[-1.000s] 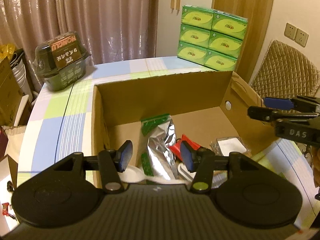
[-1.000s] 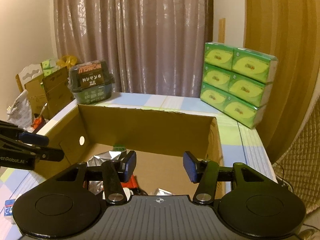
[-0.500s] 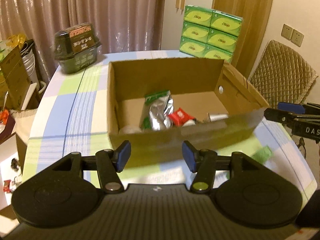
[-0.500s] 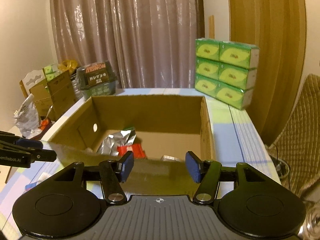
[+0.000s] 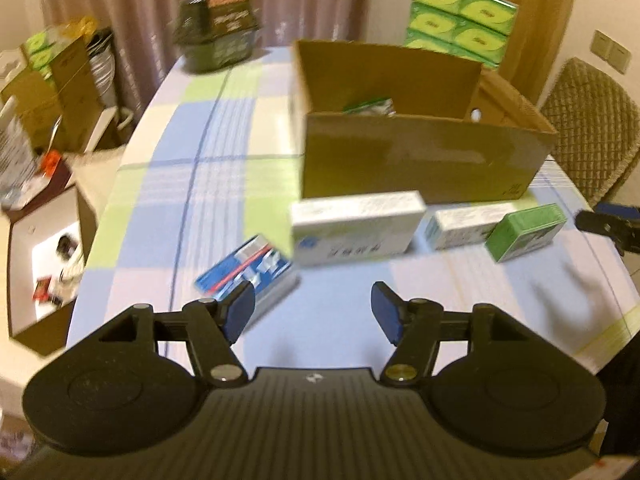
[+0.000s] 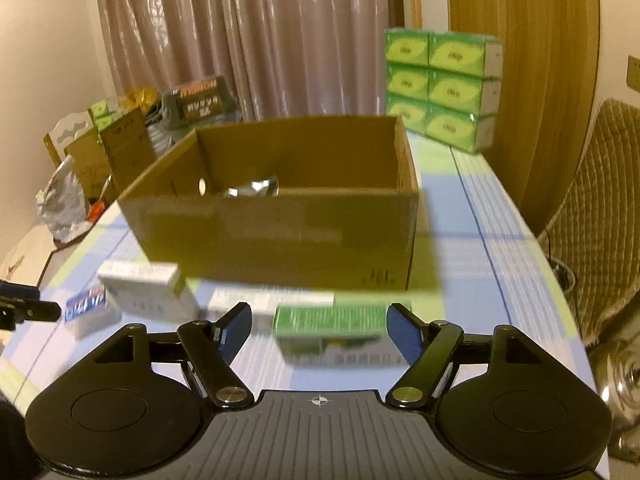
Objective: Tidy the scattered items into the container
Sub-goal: 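Move both open tools back toward the remaining boxes on the table, then close the left tool on the blue-and-white floss box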
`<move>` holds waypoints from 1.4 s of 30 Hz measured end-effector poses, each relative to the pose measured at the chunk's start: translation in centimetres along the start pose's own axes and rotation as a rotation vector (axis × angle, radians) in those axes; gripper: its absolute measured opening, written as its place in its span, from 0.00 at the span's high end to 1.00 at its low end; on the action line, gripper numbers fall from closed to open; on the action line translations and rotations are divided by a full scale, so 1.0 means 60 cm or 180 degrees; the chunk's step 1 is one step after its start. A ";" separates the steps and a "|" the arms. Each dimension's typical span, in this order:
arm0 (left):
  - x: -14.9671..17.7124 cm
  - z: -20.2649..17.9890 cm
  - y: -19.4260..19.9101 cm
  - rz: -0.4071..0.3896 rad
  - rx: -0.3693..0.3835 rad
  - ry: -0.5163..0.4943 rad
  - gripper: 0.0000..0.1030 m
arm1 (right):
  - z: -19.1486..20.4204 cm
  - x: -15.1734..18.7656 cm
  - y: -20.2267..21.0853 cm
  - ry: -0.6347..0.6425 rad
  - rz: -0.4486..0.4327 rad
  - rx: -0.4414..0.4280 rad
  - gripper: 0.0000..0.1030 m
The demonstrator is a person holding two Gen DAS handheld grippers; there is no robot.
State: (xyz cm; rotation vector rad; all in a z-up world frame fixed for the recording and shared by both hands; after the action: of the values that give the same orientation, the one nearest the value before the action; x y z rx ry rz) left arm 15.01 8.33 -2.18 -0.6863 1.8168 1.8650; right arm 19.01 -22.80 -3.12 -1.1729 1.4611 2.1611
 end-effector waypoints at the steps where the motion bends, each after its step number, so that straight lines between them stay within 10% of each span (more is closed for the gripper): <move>1: 0.007 0.008 0.002 0.0014 -0.0025 0.0027 0.42 | 0.001 0.007 0.000 0.0009 0.0030 -0.0002 0.29; 35: -0.012 0.072 -0.177 0.0253 0.0231 -0.1246 0.33 | 0.024 0.083 -0.096 0.0177 0.0692 0.0017 0.23; 42: -0.004 0.051 -0.178 0.0376 0.0209 -0.1250 0.46 | 0.035 0.088 -0.107 0.0298 0.0745 0.0002 0.22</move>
State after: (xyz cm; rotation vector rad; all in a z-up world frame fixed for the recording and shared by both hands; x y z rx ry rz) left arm 21.78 11.74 -10.27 -0.1732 1.6784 1.8470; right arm 18.67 -19.17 -10.88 -1.1685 1.7159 2.2819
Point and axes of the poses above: each gripper's, at about its wrist camera, not at the fingertips, and y roughly against the way its jaws point, z to its left, x to its underside, the point moved 2 cm from there along -y, roughly the way its jaws point, and after that the axes turned 4 degrees about -x, right-handed, at the moved point
